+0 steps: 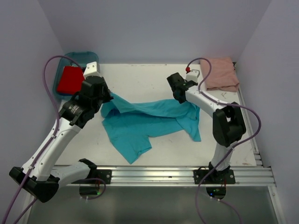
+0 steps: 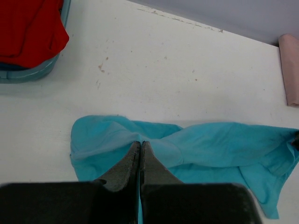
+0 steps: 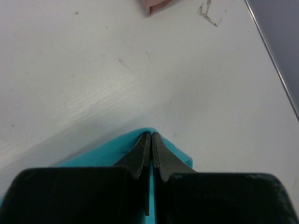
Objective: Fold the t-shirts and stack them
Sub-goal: Flatten the tshirt out
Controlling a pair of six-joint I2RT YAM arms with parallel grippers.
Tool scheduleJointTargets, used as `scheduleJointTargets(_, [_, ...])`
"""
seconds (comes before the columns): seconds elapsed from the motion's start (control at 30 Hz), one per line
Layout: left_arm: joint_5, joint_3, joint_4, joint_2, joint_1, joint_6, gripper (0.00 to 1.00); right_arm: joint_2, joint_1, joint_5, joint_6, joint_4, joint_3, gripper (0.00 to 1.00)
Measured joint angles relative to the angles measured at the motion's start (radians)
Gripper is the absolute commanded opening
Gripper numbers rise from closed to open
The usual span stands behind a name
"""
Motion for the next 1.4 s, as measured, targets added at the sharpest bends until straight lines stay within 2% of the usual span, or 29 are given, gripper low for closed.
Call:
scheduleJointTargets(0.13, [-0.001, 0.0, 0.0, -0.013, 0.0, 0.0, 0.0, 0.135, -0.06, 0.04, 0.085, -0.069, 0.136, 0.01])
scheduleJointTargets(0.17, [0.0, -0.001, 0.0, -0.015, 0.0, 0.0, 0.0, 0.182, -0.078, 0.041, 0.103, -0.085, 0.179, 0.24])
scheduleJointTargets(0.3, [0.0, -0.012, -0.001, -0.022, 0.0, 0.0, 0.0, 0.322, -0.13, 0.047, 0.161, -0.153, 0.288, 0.81])
scheduleJointTargets(0.4, [0.0, -0.022, -0.005, -0.024, 0.0, 0.0, 0.0, 0.342, -0.147, 0.048, 0.176, -0.179, 0.269, 0.87])
scheduleJointTargets(0.5, [0.0, -0.032, -0.005, -0.026, 0.0, 0.0, 0.0, 0.258, -0.144, 0.019, 0.159, -0.106, 0.133, 0.86])
scheduleJointTargets(0.6, [0.001, -0.035, -0.005, -0.026, 0.0, -0.001, 0.0, 0.097, -0.136, -0.05, 0.129, -0.04, -0.045, 0.84])
scheduleJointTargets(0.83, [0.009, -0.056, 0.003, -0.02, 0.0, -0.002, 0.0, -0.177, -0.134, -0.235, 0.086, 0.125, -0.272, 0.74])
scheduleJointTargets(0.87, [0.01, -0.059, 0.003, -0.018, 0.0, -0.002, 0.0, -0.19, -0.134, -0.261, 0.084, 0.145, -0.296, 0.66])
scheduleJointTargets(0.97, [0.017, -0.067, 0.003, -0.012, 0.0, -0.004, 0.0, -0.195, -0.14, -0.345, 0.08, 0.195, -0.357, 0.55])
scheduleJointTargets(1.13, [0.02, -0.081, 0.004, -0.011, 0.0, -0.005, 0.0, -0.195, -0.191, -0.472, 0.104, 0.29, -0.455, 0.49])
scheduleJointTargets(1.4, [0.02, -0.087, 0.003, -0.017, 0.0, -0.005, 0.0, -0.195, -0.225, -0.521, 0.132, 0.38, -0.489, 0.4])
